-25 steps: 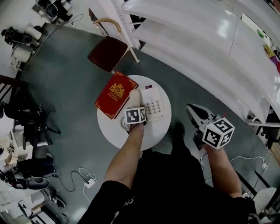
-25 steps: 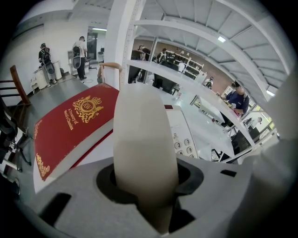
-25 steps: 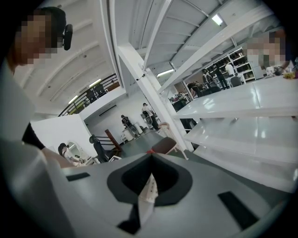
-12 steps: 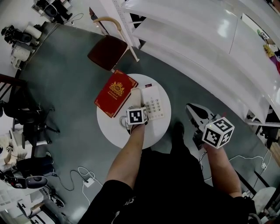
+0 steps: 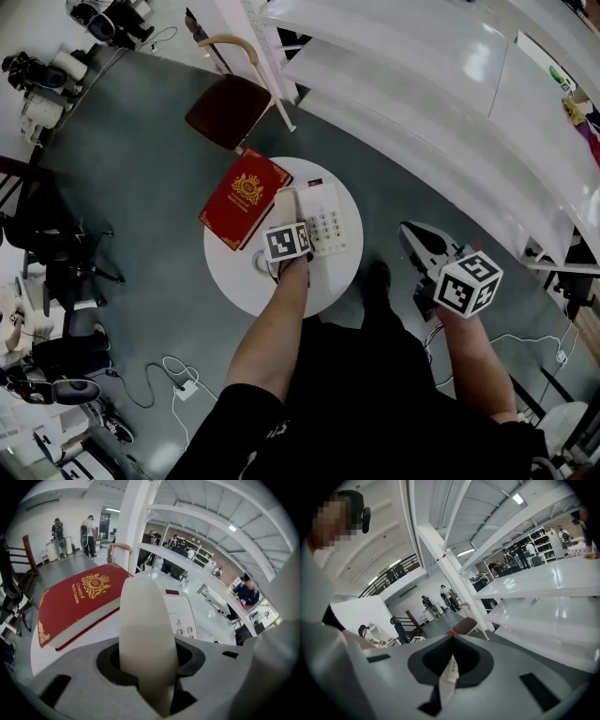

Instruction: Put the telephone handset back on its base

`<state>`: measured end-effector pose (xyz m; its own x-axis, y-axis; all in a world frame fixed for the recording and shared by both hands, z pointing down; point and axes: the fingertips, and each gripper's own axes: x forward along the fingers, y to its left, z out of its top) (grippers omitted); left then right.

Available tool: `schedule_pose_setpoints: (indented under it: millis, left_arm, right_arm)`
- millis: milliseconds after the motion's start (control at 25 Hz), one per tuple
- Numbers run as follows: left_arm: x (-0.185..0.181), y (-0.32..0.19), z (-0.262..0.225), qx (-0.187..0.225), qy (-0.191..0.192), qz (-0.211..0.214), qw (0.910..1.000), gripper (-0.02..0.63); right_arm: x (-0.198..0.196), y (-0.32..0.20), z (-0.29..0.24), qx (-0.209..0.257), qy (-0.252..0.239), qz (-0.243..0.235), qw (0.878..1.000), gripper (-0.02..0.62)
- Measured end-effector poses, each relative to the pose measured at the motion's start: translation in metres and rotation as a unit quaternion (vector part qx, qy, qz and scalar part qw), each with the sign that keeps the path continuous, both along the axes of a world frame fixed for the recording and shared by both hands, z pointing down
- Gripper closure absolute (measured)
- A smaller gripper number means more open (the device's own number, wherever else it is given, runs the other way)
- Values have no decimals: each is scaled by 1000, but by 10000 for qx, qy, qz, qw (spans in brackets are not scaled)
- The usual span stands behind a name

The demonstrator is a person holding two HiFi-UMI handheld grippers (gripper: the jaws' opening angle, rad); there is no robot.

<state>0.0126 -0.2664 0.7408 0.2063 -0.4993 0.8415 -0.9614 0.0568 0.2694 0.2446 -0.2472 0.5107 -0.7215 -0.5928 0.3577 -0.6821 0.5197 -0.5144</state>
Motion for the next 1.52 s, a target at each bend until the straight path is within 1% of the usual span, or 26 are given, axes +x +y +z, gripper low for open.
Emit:
schedule_pose_setpoints:
  millis: [80,160,240,360,400,520,560,640,720,920,1040,1160,1200,1280,1360,1440,1520]
  left_arm:
    - [-1,-1,1,-99,132,-148,9998,426]
    - [-2,-2,1,-191,181,-181,9995,427]
    - [-2,-2,2,-299,109,-58,9995,426]
    - [0,-1,4,-541,-61,247,9982,425]
    - [1,-1,5,-614,-54,260,9978,425]
    - [1,-2,4,-760,140,134,9969,423]
    - [2,-2,4,-804,201,161,9964,417]
    - [7,-2,3,-875,323,269,9953,379]
    - [10,-3,2,-864,415,299,9949,342]
    - [1,1,-1,-709,260,279,9968,345]
    - [-5,2,-5,-605,251,272,9975,328]
    - [-7,-3,-18,-336,329,296,9985,313]
    - [-9,-7,-27,-152,320,307,9989,311]
    - [-14,-14,-56,425,182,422,9980,320]
    - [-21,-17,-92,1086,-23,700,9916,347]
    - [-30,-14,-129,1657,-134,967,9813,351]
    - [-42,-8,-164,2157,-147,1168,9693,351]
  right_arm:
    - [-2,0,0,1,-21,-19,10000,589]
    - [-3,0,0,1,-32,-51,10000,589]
    - [-3,0,0,2,-39,-63,10000,589]
    - [0,1,0,-7,-47,-48,10000,589]
    - [0,2,0,-15,-51,-46,10000,589]
    - [1,4,0,-26,-70,-56,10000,589]
    - [1,4,-1,-25,-77,-58,10000,589]
    - [0,5,0,-24,-91,-61,9999,589]
    - [-2,5,1,-31,-114,-69,9999,589]
    - [-8,8,-1,-47,-143,-129,9998,589]
    - [-9,7,-1,-45,-152,-133,9998,589]
    - [-13,5,-3,-34,-166,-160,9997,589]
    - [-15,4,-4,-17,-168,-180,9997,589]
    - [-21,2,-6,37,-160,-229,9996,589]
    - [-29,1,-12,115,-134,-280,9995,589]
    - [-39,-1,-20,228,-100,-317,9992,589]
    - [-53,-2,-32,381,-65,-327,9987,589]
